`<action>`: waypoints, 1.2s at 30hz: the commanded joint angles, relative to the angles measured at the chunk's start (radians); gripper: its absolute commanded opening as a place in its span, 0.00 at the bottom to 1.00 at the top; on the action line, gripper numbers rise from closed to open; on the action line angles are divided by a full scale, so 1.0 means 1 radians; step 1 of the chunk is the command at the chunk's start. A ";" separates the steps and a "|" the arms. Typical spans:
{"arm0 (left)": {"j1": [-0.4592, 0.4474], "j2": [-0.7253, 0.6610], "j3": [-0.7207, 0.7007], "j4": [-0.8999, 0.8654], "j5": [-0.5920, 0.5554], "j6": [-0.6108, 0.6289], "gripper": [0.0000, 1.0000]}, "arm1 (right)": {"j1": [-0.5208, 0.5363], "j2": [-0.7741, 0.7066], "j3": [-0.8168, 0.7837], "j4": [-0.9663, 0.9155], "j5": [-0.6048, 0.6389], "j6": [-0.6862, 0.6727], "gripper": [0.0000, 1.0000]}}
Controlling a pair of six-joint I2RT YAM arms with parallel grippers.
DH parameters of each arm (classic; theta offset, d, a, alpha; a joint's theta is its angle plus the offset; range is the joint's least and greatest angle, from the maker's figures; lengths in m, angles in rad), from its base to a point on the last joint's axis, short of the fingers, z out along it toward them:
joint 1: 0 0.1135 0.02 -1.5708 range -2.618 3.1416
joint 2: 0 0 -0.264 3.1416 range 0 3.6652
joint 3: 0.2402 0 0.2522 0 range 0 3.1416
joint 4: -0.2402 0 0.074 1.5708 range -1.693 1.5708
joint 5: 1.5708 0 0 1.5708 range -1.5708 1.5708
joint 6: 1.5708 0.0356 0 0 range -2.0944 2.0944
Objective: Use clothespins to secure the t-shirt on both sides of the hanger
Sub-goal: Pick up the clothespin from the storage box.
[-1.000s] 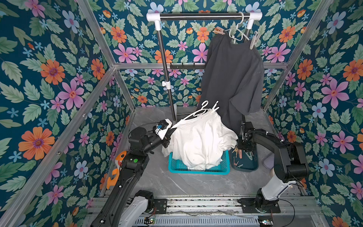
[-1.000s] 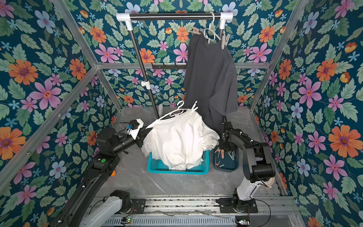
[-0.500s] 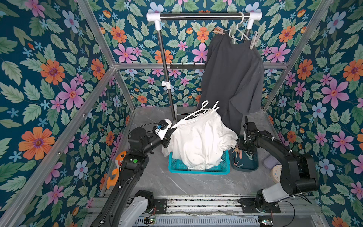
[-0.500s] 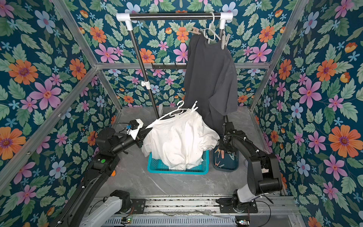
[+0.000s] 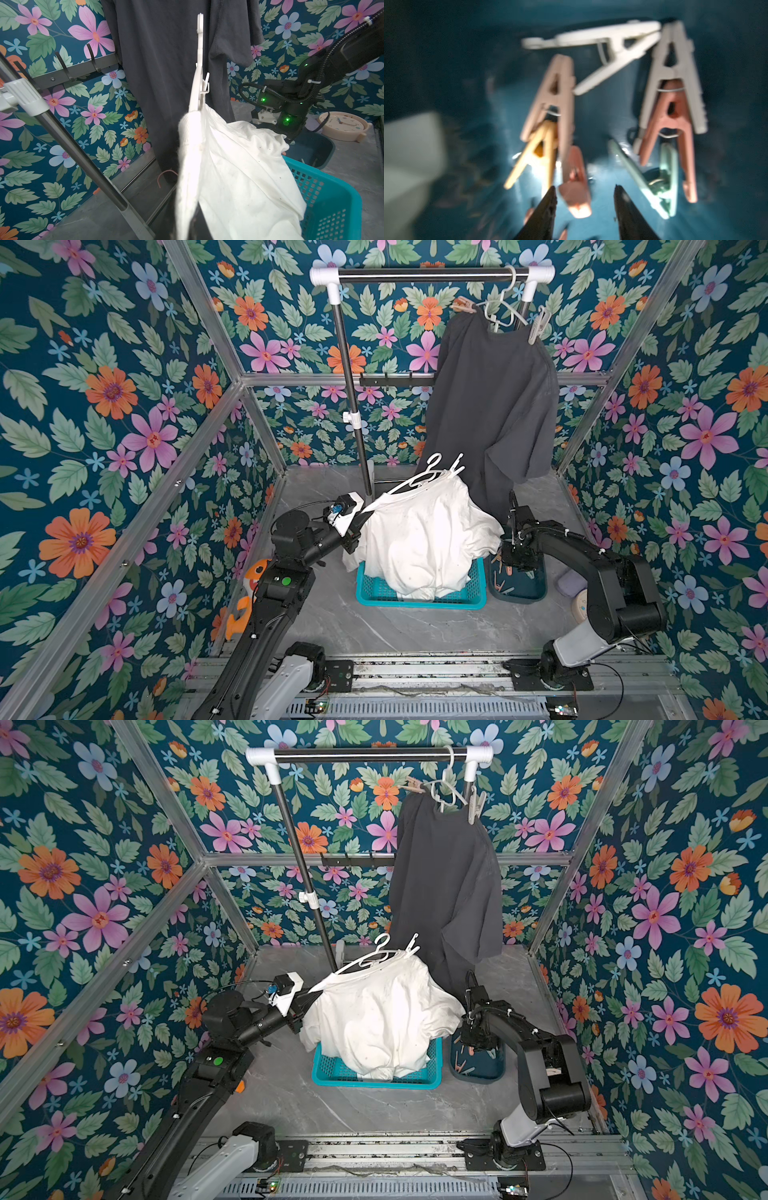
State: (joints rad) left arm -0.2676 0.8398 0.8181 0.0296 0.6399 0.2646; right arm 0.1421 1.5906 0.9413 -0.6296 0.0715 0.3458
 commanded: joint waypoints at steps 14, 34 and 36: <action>0.001 0.001 0.004 0.070 0.004 -0.005 0.00 | -0.066 -0.082 -0.042 0.036 -0.074 0.008 0.39; 0.002 -0.018 0.002 0.064 -0.006 0.003 0.00 | -0.058 0.050 -0.011 0.078 -0.077 0.030 0.42; 0.001 -0.018 0.001 0.064 -0.006 0.004 0.00 | -0.059 0.049 -0.003 0.072 -0.063 0.029 0.42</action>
State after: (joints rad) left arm -0.2676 0.8261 0.8181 0.0296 0.6422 0.2649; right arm 0.0830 1.6363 0.9272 -0.5468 -0.0223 0.3820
